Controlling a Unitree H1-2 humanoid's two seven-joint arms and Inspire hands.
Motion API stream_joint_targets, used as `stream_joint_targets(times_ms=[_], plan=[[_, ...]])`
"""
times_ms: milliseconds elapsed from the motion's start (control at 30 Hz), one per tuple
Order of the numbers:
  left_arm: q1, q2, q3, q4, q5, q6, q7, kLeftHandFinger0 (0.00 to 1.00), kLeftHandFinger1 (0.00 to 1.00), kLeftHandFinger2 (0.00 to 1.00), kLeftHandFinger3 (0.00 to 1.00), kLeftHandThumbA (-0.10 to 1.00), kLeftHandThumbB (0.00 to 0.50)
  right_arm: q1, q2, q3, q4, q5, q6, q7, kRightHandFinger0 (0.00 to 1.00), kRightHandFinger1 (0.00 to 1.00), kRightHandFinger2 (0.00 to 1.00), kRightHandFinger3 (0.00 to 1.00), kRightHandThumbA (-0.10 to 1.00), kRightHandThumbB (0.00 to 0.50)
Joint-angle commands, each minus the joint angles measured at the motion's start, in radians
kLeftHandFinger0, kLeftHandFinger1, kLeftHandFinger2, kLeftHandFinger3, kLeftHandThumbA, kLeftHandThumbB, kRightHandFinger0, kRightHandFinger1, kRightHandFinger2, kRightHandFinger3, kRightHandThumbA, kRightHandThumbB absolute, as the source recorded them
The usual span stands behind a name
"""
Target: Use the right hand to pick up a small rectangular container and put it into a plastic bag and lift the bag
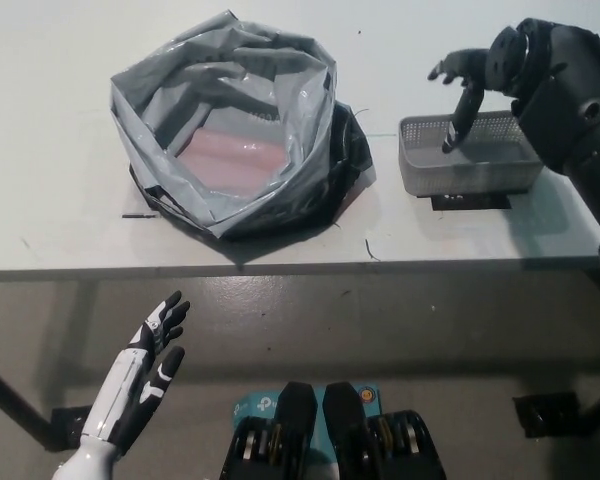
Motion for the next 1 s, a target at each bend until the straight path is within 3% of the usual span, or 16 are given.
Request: stream_joint_targets(times_ms=[0, 133, 233, 433, 567, 767, 833, 933, 967], plan=[[-0.009, 0.007, 0.0, -0.037, -0.013, -0.033, -0.013, 1.0, 1.0, 1.0, 1.0, 0.92, 0.249, -0.099, -0.017, -0.02, -0.026, 0.004, -0.033, -0.054, 1.0, 1.0, 1.0, 1.0, 0.89, 0.5], [-0.014, 0.008, -0.001, -0.035, -0.012, -0.039, -0.013, 1.0, 1.0, 1.0, 1.0, 0.92, 0.244, -0.1, -0.021, -0.006, -0.002, -0.01, -0.046, -0.064, 1.0, 1.0, 1.0, 1.0, 0.91, 0.5], [-0.012, 0.01, 0.0, -0.036, -0.013, -0.04, -0.013, 1.0, 1.0, 1.0, 1.0, 0.92, 0.248, -0.099, -0.015, -0.005, 0.02, -0.009, -0.047, -0.069, 1.0, 1.0, 1.0, 1.0, 0.85, 0.5], [-0.016, 0.011, 0.0, -0.034, -0.017, -0.041, -0.016, 1.0, 1.0, 1.0, 1.0, 0.91, 0.239, -0.098, -0.016, 0.001, 0.051, -0.011, -0.054, -0.061, 1.0, 1.0, 1.0, 1.0, 0.84, 0.5], [-0.017, 0.012, 0.0, -0.032, -0.015, -0.041, -0.016, 1.0, 1.0, 1.0, 1.0, 0.91, 0.242, -0.104, -0.016, 0.021, 0.081, -0.025, -0.051, -0.018, 1.0, 1.0, 1.0, 1.0, 0.91, 0.5], [-0.017, 0.011, -0.001, -0.037, -0.012, -0.035, -0.015, 1.0, 1.0, 1.0, 1.0, 0.91, 0.247, -0.107, -0.009, 0.041, 0.109, -0.031, -0.028, 0.014, 1.0, 1.0, 1.0, 1.0, 0.89, 0.5], [-0.019, 0.011, -0.001, -0.035, -0.012, -0.038, -0.015, 1.0, 1.0, 1.0, 1.0, 0.92, 0.25, -0.107, -0.003, 0.068, 0.12, -0.053, -0.042, 0.024, 1.0, 1.0, 1.0, 1.0, 0.94, 0.5], [-0.027, 0.012, 0.0, -0.037, -0.021, -0.029, -0.019, 1.0, 1.0, 1.0, 1.0, 0.91, 0.248, -0.109, -0.002, 0.086, 0.126, -0.059, -0.065, 0.038, 1.0, 1.0, 1.0, 1.0, 0.92, 0.5], [-0.029, 0.014, 0.0, -0.039, -0.022, -0.024, -0.021, 1.0, 1.0, 1.0, 1.0, 0.9, 0.243, -0.11, -0.003, 0.105, 0.129, -0.071, -0.089, 0.052, 1.0, 1.0, 1.0, 1.0, 0.96, 0.5]])
